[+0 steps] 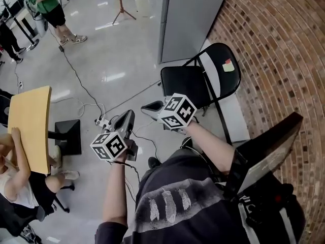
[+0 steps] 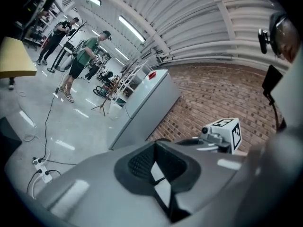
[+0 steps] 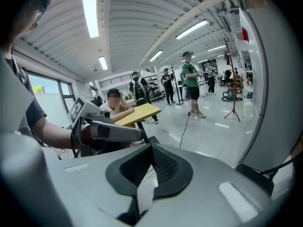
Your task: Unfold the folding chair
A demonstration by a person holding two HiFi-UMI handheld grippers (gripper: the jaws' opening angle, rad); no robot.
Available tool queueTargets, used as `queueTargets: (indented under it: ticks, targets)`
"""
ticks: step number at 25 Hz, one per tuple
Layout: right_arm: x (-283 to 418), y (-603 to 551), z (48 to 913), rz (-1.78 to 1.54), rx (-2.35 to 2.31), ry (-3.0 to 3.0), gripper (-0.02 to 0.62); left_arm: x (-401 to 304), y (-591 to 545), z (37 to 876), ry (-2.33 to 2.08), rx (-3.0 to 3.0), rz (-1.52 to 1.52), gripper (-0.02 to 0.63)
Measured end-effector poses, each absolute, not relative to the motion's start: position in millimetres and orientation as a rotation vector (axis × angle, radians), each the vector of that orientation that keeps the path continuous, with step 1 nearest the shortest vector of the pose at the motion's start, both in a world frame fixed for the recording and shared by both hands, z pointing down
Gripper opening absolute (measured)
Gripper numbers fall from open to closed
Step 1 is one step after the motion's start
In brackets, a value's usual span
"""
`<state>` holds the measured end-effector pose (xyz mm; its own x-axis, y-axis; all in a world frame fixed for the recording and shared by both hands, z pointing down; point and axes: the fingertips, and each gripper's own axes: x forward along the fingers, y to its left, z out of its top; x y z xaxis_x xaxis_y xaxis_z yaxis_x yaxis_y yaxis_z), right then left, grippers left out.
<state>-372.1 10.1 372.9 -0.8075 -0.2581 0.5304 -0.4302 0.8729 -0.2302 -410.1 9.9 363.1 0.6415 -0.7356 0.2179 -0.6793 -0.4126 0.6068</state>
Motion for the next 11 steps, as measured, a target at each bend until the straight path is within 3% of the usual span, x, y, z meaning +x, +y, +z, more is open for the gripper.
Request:
queueTargets:
  ticks: [11]
  targets:
    - [-393.0, 14.6, 351.8, 0.520, 0.543, -2.588, 0.002, -417.3, 18.0, 346.5, -1.050, 2.235, -0.168, 0.003]
